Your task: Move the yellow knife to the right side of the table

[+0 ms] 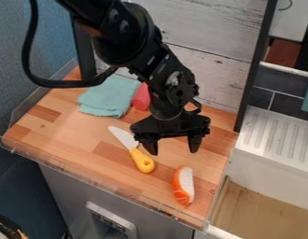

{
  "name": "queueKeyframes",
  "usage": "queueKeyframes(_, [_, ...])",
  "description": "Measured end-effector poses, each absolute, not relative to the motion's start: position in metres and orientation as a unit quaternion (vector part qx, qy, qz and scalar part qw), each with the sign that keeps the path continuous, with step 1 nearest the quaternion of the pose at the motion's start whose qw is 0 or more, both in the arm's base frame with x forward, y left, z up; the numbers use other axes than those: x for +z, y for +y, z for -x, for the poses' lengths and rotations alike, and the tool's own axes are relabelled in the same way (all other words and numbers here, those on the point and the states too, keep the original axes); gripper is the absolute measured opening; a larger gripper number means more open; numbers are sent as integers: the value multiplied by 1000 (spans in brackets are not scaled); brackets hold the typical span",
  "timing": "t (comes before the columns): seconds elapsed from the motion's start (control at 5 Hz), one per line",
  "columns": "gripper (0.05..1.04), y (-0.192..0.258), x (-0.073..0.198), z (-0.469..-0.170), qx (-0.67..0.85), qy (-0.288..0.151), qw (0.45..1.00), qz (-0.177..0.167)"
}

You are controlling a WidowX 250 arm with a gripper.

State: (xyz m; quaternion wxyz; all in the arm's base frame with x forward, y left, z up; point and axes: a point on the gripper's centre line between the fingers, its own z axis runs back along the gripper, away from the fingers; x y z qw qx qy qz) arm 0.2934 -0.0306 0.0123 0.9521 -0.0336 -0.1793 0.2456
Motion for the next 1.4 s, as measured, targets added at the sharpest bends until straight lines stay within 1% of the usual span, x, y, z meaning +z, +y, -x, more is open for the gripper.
queueKeyframes(0.2, [999,-30,5,-290,249,-167,954,29])
queueKeyframes(0.4, [999,-25,4,-290,271,-165,948,22])
queueKeyframes(0.6, [999,-14,-4,-293,295,-154,943,10])
queueKeyframes(0.8, [999,-1,-13,-298,331,-140,932,-38])
queueKeyframes(1.0, [999,6,-24,-305,353,-128,926,-49])
queueKeyframes(1.2, [999,15,-34,-303,376,-113,917,-69])
queueKeyframes(1.4, [999,20,-47,-297,380,-95,917,-77])
